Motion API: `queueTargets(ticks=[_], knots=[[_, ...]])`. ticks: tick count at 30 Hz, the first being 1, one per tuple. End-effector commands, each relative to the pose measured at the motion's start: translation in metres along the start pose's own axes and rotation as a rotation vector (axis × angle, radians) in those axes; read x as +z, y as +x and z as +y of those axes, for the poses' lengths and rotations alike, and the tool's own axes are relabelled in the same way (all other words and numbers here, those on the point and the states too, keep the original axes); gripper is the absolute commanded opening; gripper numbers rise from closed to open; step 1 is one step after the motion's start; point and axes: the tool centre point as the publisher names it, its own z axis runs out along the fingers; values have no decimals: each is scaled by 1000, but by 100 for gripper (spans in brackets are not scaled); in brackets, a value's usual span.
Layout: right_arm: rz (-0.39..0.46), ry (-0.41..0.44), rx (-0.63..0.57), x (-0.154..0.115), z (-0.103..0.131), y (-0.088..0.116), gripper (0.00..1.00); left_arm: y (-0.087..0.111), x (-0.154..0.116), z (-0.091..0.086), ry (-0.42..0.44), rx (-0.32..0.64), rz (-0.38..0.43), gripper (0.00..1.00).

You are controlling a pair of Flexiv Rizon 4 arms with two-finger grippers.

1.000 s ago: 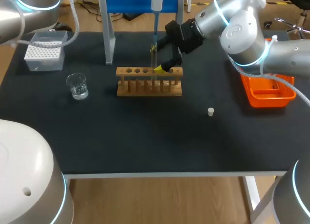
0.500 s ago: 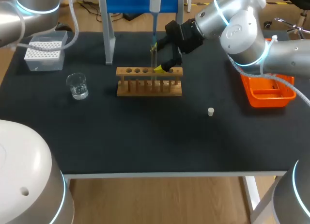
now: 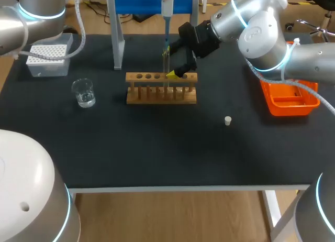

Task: Invert the test tube, pick up the pipette, mount the tip to pipette, aspirate from beaker and dispense into the tube, eject the tip, return the pipette, and cap with the stopper.

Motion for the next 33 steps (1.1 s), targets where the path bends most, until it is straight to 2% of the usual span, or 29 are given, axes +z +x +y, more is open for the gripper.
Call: queueTargets(ticks=[1,22,33], knots=[[1,2,1,-1,0,0,100,1,2,4,5,2,-5,0],[1,2,1,-1,0,0,100,5,5,19,16,-17,-45,0],[1,2,1,-1,0,0,100,7,9,21,8,-13,-53,0]])
